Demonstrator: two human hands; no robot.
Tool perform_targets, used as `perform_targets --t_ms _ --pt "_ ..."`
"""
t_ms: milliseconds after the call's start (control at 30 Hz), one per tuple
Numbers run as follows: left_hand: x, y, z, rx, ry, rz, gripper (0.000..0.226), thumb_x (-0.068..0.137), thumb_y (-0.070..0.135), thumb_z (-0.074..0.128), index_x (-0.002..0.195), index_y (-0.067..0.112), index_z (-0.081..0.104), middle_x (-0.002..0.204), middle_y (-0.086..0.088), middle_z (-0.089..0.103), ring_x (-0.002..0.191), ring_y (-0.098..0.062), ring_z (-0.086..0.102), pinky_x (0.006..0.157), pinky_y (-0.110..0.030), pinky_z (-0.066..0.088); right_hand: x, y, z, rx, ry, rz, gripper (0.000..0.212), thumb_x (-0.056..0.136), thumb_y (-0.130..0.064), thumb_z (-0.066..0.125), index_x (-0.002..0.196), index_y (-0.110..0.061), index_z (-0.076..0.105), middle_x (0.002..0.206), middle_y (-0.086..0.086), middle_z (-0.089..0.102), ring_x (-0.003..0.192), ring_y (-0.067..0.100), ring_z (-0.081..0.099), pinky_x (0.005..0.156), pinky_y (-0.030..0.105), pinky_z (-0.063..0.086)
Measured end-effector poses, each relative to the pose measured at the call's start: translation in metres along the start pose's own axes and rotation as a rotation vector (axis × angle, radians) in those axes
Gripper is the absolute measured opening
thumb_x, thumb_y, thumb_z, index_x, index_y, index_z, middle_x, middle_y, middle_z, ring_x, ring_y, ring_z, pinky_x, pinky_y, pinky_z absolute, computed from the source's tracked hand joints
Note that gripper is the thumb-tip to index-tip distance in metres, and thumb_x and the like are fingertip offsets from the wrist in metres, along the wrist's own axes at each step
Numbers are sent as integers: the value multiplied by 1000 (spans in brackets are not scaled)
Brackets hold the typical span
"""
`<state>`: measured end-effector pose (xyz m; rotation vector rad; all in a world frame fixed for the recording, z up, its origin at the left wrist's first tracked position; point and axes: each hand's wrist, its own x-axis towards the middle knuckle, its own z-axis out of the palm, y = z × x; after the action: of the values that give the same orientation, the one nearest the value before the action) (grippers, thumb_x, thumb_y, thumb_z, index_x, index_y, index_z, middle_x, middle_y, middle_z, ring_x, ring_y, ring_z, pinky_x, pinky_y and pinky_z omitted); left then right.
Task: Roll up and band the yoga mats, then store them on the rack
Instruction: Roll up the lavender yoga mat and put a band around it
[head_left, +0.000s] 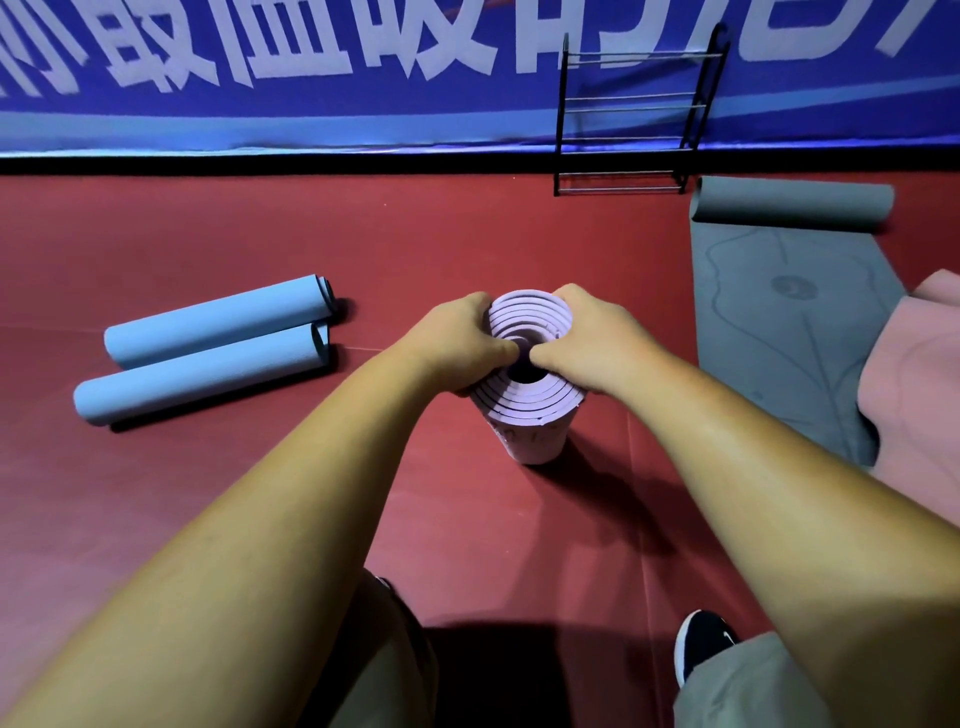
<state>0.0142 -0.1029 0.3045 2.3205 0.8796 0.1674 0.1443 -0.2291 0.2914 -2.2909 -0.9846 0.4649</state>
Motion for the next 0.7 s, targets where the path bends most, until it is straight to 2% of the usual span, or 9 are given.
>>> perform_targets --t_ms 67,200,333,400,467,600,700 --pt "-2 -7 -1 37 5 43 24 93 35 74 101 19 58 93 0 64 78 -17 63 53 -27 46 -4 -6 3 9 -1 -11 40 77 -35 79 114 -35 64 101 -9 70 88 16 68 63 29 49" --pt "-14 -22 -13 117 -3 122 19 93 27 72 92 21 54 84 7 60 79 -19 57 56 -25 39 -19 -27 13 -96 106 -35 24 74 -37 78 91 -24 67 87 -6 68 82 22 68 67 36 57" --pt "-34 -40 -39 151 10 147 18 93 25 70 93 20 53 85 4 60 76 -18 56 56 -28 37 -42 -57 27 -72 156 -52 19 72 -33 75 85 -22 68 79 -5 68 76 24 68 64 39 59" --pt "-50 -52 -58 151 32 150 20 92 25 70 87 23 51 84 4 60 74 -17 55 56 -29 37 -51 -78 35 -79 160 -84 20 71 -35 76 83 -21 68 78 -5 68 76 24 68 64 40 59" --pt "-72 -72 -79 125 70 128 20 91 27 71 85 24 52 84 5 61 74 -14 56 58 -29 39 -61 -107 47 -118 141 -139 20 71 -36 75 84 -22 69 79 -4 69 77 25 68 66 41 60" --pt "-123 -134 -112 24 162 41 20 89 32 72 103 21 63 94 4 70 85 -17 64 70 -37 53 -83 -169 86 -238 92 -274 25 71 -37 71 91 -23 69 84 -1 69 82 32 67 70 39 59" --pt "-173 -193 -125 -117 234 -35 20 87 22 73 106 23 66 99 6 71 93 -16 67 81 -38 56 -106 -218 129 -363 12 -376 25 76 -36 70 97 -23 68 92 5 68 89 38 67 68 34 47"
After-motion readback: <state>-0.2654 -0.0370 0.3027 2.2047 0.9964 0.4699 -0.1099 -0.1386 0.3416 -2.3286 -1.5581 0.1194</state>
